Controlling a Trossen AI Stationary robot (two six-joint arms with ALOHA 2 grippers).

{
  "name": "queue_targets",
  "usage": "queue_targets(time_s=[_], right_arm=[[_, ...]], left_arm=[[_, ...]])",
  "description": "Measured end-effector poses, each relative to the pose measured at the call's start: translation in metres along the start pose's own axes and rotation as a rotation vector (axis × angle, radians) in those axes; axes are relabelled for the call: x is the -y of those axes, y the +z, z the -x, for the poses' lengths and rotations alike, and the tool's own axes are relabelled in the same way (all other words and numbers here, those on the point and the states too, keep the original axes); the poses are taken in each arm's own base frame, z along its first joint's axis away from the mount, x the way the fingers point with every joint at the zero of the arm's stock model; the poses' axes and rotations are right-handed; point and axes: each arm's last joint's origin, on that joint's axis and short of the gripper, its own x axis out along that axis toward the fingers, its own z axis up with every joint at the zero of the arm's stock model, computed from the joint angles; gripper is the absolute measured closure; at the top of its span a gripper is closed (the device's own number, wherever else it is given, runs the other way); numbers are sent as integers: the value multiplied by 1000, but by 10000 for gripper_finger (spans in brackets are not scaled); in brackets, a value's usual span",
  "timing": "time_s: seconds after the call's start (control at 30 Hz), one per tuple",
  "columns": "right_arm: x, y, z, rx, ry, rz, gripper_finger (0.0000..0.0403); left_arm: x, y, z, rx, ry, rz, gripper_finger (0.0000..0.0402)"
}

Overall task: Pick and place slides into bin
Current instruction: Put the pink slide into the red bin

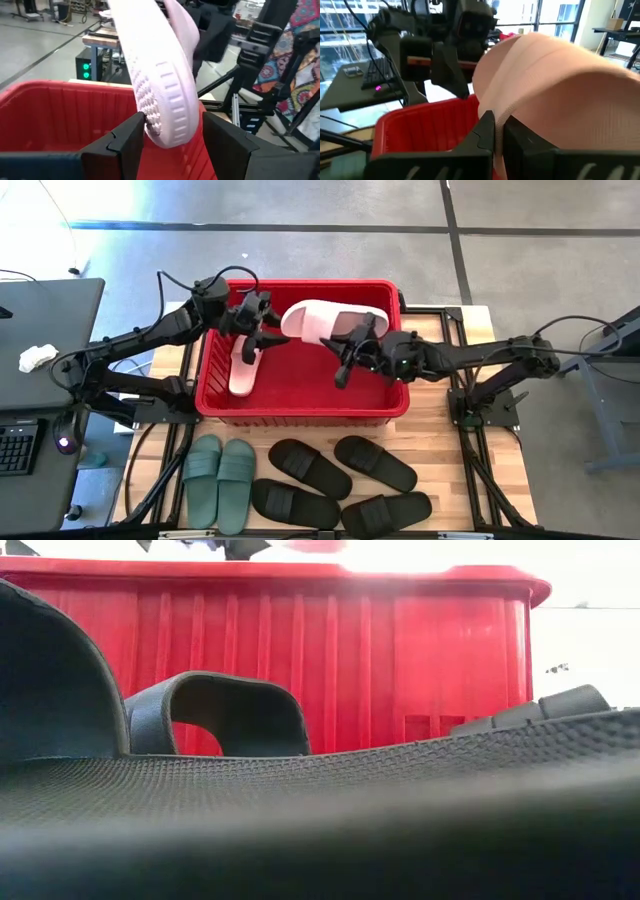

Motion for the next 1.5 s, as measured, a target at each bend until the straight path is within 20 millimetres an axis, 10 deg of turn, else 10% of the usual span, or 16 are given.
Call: queue_targets(time_s=[0.47, 0.93, 1.5], right_arm=[[-5, -13, -9, -62, 18, 27, 403], [-5, -14, -8, -64, 9, 34, 403], [-4, -9, -8, -19, -20, 56, 403]], left_arm=[[-4, 2, 0, 26, 145, 6, 225], [-4, -3, 0, -26, 141, 21, 371], [-3, -6, 0, -58, 100, -7, 141]])
